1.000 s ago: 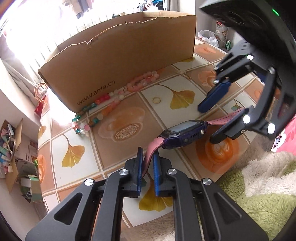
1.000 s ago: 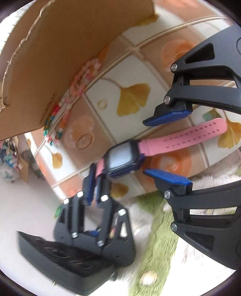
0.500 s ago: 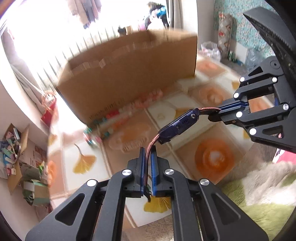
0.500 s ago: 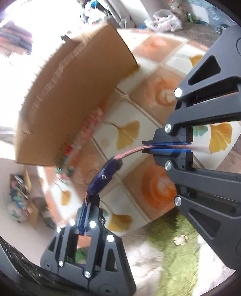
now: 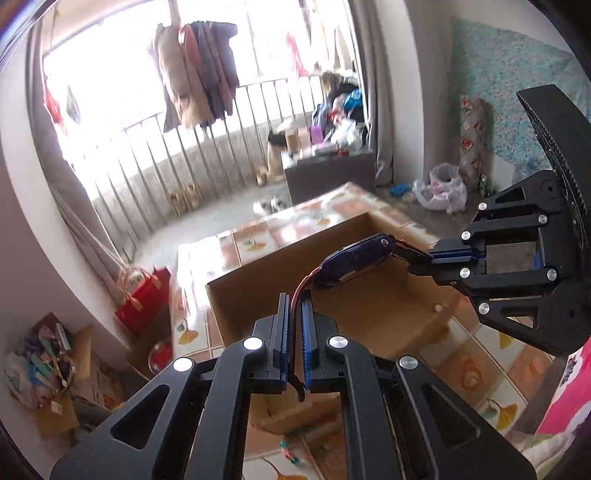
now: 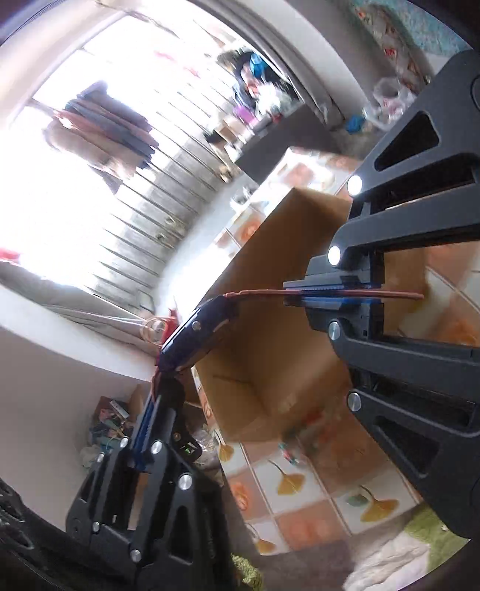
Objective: Organize jewelry
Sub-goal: 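Lift the pink watch with both grippers and lower it into the cardboard box, then open both grippers to release the watch inside the box, then withdraw both grippers from the box back toward the bead bracelets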
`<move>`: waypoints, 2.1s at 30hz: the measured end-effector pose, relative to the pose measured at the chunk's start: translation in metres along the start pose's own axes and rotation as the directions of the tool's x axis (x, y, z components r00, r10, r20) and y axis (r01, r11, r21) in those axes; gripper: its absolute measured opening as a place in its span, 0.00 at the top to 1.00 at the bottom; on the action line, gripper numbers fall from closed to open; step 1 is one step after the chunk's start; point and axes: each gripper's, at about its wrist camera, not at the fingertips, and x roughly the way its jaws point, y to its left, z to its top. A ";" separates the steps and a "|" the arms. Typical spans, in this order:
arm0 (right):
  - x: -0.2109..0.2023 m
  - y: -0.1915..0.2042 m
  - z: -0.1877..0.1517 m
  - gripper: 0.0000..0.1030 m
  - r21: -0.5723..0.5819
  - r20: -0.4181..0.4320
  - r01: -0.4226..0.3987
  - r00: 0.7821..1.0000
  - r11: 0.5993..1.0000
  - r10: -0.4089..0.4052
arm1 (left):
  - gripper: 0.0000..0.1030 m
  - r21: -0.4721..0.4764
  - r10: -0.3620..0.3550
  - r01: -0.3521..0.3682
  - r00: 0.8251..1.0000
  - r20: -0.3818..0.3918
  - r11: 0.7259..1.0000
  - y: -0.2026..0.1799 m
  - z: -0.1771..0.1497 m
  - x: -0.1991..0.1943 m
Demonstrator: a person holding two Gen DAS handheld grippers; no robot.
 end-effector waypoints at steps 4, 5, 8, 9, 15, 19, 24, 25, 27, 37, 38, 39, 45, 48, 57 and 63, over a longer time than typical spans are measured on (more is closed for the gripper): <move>0.072 -0.039 0.015 0.98 0.090 -0.180 -0.179 0.965 0.980 0.193 | 0.94 -0.092 -0.092 0.075 0.974 -0.206 0.993 0.030 0.017 0.075; 0.084 -0.044 0.015 0.98 0.105 -0.211 -0.206 0.951 0.973 0.224 | 0.94 -0.116 -0.117 0.089 0.957 -0.265 0.989 0.036 0.018 0.097; 0.138 -0.060 0.015 0.98 0.179 -0.336 -0.310 0.873 0.934 0.355 | 0.94 -0.154 -0.156 0.101 0.901 -0.405 0.983 0.047 0.011 0.150; 0.147 -0.062 0.013 0.98 0.188 -0.362 -0.328 0.853 0.926 0.375 | 0.94 -0.159 -0.166 0.106 0.888 -0.430 0.982 0.049 0.010 0.160; 0.200 -0.069 0.008 0.98 0.239 -0.493 -0.424 0.722 0.874 0.485 | 0.94 -0.178 -0.196 0.114 0.807 -0.557 0.977 0.053 0.010 0.205; 0.224 -0.077 0.004 0.92 0.279 -0.545 -0.418 0.673 0.865 0.501 | 0.87 -0.178 -0.209 0.126 0.776 -0.596 0.976 0.051 0.008 0.217; 0.226 -0.090 0.004 0.66 0.262 -0.541 -0.342 0.722 0.902 0.431 | 0.77 -0.192 -0.219 0.130 0.790 -0.573 0.973 0.055 0.007 0.217; 0.222 -0.092 0.005 0.65 0.253 -0.529 -0.334 0.738 0.908 0.419 | 0.75 -0.190 -0.216 0.130 0.802 -0.558 0.973 0.057 0.009 0.215; 0.214 -0.095 0.006 0.64 0.247 -0.509 -0.319 0.761 0.915 0.403 | 0.73 -0.186 -0.205 0.123 0.822 -0.531 0.975 0.060 0.011 0.208; 0.183 -0.076 0.005 0.53 0.213 -0.462 -0.331 0.795 0.919 0.394 | 0.49 -0.297 -0.217 0.120 0.922 -0.320 0.947 0.086 0.020 0.133; 0.183 -0.072 0.007 0.52 0.189 -0.468 -0.334 0.796 0.923 0.384 | 0.45 -0.311 -0.213 0.118 0.932 -0.292 0.943 0.089 0.017 0.120; 0.191 -0.065 0.001 0.52 0.141 -0.486 -0.331 0.798 0.933 0.356 | 0.42 -0.326 -0.209 0.116 0.942 -0.265 0.938 0.091 0.012 0.107; 0.209 -0.037 -0.005 0.52 -0.032 -0.567 -0.238 0.804 0.971 0.178 | 0.34 -0.405 -0.186 0.105 0.968 -0.166 0.908 0.092 -0.036 0.043; 0.210 -0.043 -0.002 0.52 -0.029 -0.552 -0.196 0.821 0.980 0.148 | 0.31 -0.444 -0.157 0.072 0.975 -0.157 0.893 0.092 -0.065 0.018; 0.192 -0.056 0.010 0.52 0.021 -0.529 -0.132 0.839 0.991 0.123 | 0.28 -0.575 -0.142 0.002 0.970 -0.199 0.818 0.081 -0.150 -0.025; 0.077 -0.078 0.024 0.51 0.164 -0.311 -0.124 0.935 0.979 0.171 | 0.26 -0.565 -0.144 -0.009 0.964 -0.224 0.825 0.054 -0.166 -0.030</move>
